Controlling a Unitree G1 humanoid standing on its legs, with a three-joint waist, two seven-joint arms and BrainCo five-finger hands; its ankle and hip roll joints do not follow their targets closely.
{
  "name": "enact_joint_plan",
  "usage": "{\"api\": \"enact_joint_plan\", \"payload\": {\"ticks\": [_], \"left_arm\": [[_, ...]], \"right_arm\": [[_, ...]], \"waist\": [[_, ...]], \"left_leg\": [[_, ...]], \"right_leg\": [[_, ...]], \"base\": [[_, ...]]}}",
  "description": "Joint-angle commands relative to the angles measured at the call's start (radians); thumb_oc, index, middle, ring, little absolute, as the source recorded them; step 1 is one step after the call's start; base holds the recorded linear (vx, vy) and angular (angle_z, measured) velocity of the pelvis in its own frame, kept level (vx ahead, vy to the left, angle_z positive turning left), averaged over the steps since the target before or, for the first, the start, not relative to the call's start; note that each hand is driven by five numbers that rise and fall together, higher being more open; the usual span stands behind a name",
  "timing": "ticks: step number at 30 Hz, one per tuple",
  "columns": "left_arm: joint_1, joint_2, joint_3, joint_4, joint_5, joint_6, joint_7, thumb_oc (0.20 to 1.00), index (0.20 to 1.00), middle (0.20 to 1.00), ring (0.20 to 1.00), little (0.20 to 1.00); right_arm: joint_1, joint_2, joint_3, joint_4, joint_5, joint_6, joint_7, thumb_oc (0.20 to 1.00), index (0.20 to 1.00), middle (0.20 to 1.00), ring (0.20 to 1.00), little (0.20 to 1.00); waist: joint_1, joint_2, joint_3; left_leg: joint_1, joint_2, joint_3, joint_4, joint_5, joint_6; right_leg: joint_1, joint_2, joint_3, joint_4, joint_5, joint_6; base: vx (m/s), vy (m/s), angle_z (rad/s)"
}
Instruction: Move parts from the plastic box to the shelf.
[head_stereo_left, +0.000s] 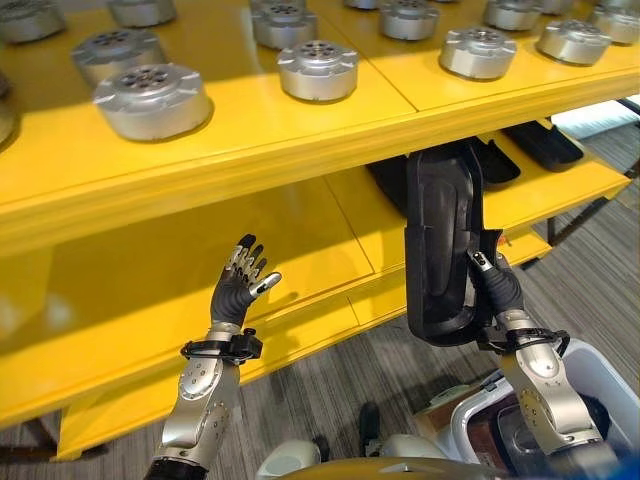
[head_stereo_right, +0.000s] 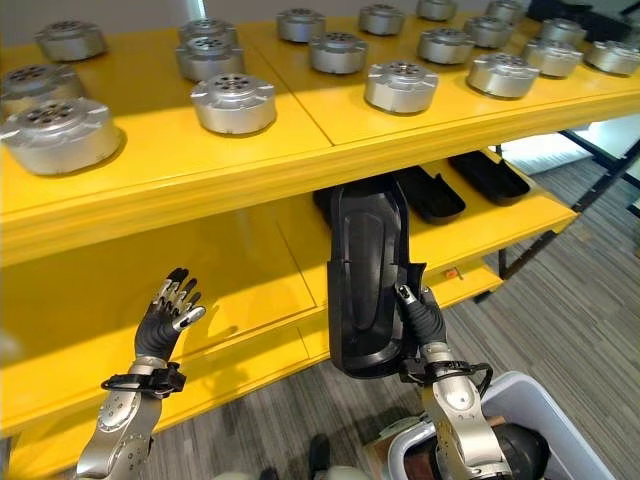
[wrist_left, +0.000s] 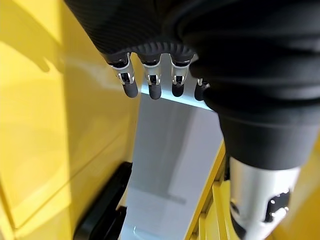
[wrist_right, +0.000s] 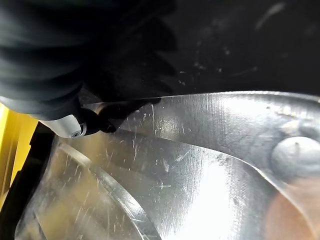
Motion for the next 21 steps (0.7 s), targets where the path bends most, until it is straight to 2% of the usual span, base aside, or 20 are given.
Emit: {"api": "enact_joint_plan", "payload": {"ticks": [1, 2, 4, 6, 7, 8, 9, 10, 12, 17, 21], "left_arm": [[0.006, 0.044, 0.013, -0.076, -0.001, -0.045, -0.002, 1.000, 1.000, 1.000, 1.000, 1.000], [0.011, 0.042, 0.014, -0.081, -0.001, -0.046, 0.001, 1.000, 1.000, 1.000, 1.000, 1.000], [0.010, 0.038, 0.014, -0.079, -0.004, -0.046, 0.010, 1.000, 1.000, 1.000, 1.000, 1.000], [0.007, 0.035, 0.009, -0.078, -0.004, -0.046, 0.012, 1.000, 1.000, 1.000, 1.000, 1.000], [0.000, 0.029, 0.002, -0.070, -0.010, -0.041, 0.001, 1.000, 1.000, 1.000, 1.000, 1.000], [-0.002, 0.029, 0.003, -0.071, -0.009, -0.043, 0.002, 1.000, 1.000, 1.000, 1.000, 1.000], [-0.001, 0.037, 0.000, -0.071, -0.014, -0.037, -0.012, 1.000, 1.000, 1.000, 1.000, 1.000], [0.013, 0.047, 0.007, -0.076, -0.017, -0.033, -0.025, 1.000, 1.000, 1.000, 1.000, 1.000], [0.014, 0.057, 0.005, -0.079, -0.019, -0.029, -0.026, 1.000, 1.000, 1.000, 1.000, 1.000], [0.015, 0.074, 0.000, -0.090, -0.017, -0.023, -0.027, 1.000, 1.000, 1.000, 1.000, 1.000], [0.016, 0.105, -0.011, -0.103, -0.027, -0.017, -0.029, 1.000, 1.000, 1.000, 1.000, 1.000]], "right_arm": [[-0.099, -0.009, -0.029, -0.092, 0.049, -0.107, -0.003, 0.200, 0.200, 0.200, 0.200, 0.200], [-0.103, -0.007, -0.019, -0.093, 0.050, -0.105, 0.000, 0.200, 0.200, 0.200, 0.200, 0.200], [-0.098, -0.007, -0.007, -0.096, 0.056, -0.105, 0.000, 0.200, 0.200, 0.200, 0.200, 0.200], [-0.098, -0.013, 0.009, -0.095, 0.058, -0.103, -0.001, 0.200, 0.200, 0.200, 0.200, 0.200], [-0.108, -0.022, 0.023, -0.088, 0.045, -0.097, 0.003, 0.200, 0.200, 0.200, 0.200, 0.200], [-0.112, -0.020, 0.029, -0.083, 0.046, -0.098, 0.010, 0.200, 0.200, 0.200, 0.200, 0.200], [-0.127, -0.008, 0.046, -0.059, 0.058, -0.085, 0.012, 0.200, 0.200, 0.200, 0.200, 0.200], [-0.128, -0.002, 0.051, -0.055, 0.075, -0.072, 0.030, 0.200, 0.200, 0.200, 0.200, 0.200], [-0.145, 0.004, 0.061, -0.041, 0.075, -0.062, 0.030, 0.200, 0.200, 0.200, 0.200, 0.200], [-0.199, 0.009, 0.087, -0.006, 0.071, -0.045, 0.030, 0.200, 0.200, 0.200, 0.200, 0.200], [-0.310, -0.011, 0.107, 0.051, 0.057, -0.029, 0.008, 0.200, 0.200, 0.200, 0.200, 0.200]], "waist": [[-0.017, -0.028, -0.028], [-0.016, -0.031, -0.034], [-0.027, -0.027, -0.049], [-0.035, -0.001, -0.060], [-0.041, 0.036, -0.079], [-0.039, 0.047, -0.084], [-0.023, 0.055, -0.082], [-0.014, 0.048, -0.081], [-0.001, 0.039, -0.080], [0.024, 0.026, -0.079], [0.061, 0.004, -0.070]], "left_leg": [[-0.047, 0.149, 0.107, 0.080, 0.045, 0.008], [-0.033, 0.192, 0.104, 0.046, 0.062, 0.002], [-0.007, 0.311, 0.131, -0.039, 0.148, -0.016], [0.028, 0.370, 0.132, -0.167, 0.244, -0.045], [0.058, 0.389, 0.171, -0.252, 0.253, -0.076], [0.067, 0.403, 0.190, -0.262, 0.253, -0.087], [0.072, 0.367, 0.179, -0.258, 0.212, -0.079], [0.073, 0.347, 0.193, -0.242, 0.178, -0.071], [0.067, 0.321, 0.194, -0.230, 0.149, -0.060], [0.056, 0.283, 0.181, -0.212, 0.115, -0.045], [0.014, 0.249, 0.154, -0.169, 0.085, -0.034]], "right_leg": [[0.052, -0.045, 0.023, 0.086, -0.107, 0.084], [0.055, -0.053, 0.022, 0.086, -0.111, 0.088], [0.049, -0.075, -0.004, 0.099, -0.125, 0.094], [0.039, -0.076, -0.022, 0.111, -0.140, 0.097], [0.038, -0.087, -0.054, 0.116, -0.148, 0.109], [0.039, -0.094, -0.062, 0.128, -0.154, 0.111], [0.049, -0.127, -0.076, 0.148, -0.155, 0.122], [0.062, -0.153, -0.086, 0.154, -0.153, 0.135], [0.074, -0.180, -0.098, 0.156, -0.152, 0.149], [0.090, -0.217, -0.117, 0.158, -0.145, 0.170], [0.096, -0.248, -0.145, 0.165, -0.140, 0.186]], "base": [[0.03, 0.031, 0.53], [0.04, 0.037, 0.23], [0.06, 0.084, 0.05], [0.09, 0.149, 0.44], [0.15, 0.238, 0.95], [0.23, 0.357, 0.56], [0.22, 0.332, 0.82], [0.21, 0.307, 0.55], [0.13, 0.183, 0.69], [0.08, 0.119, 0.15], [0.05, 0.078, 0.20]]}}
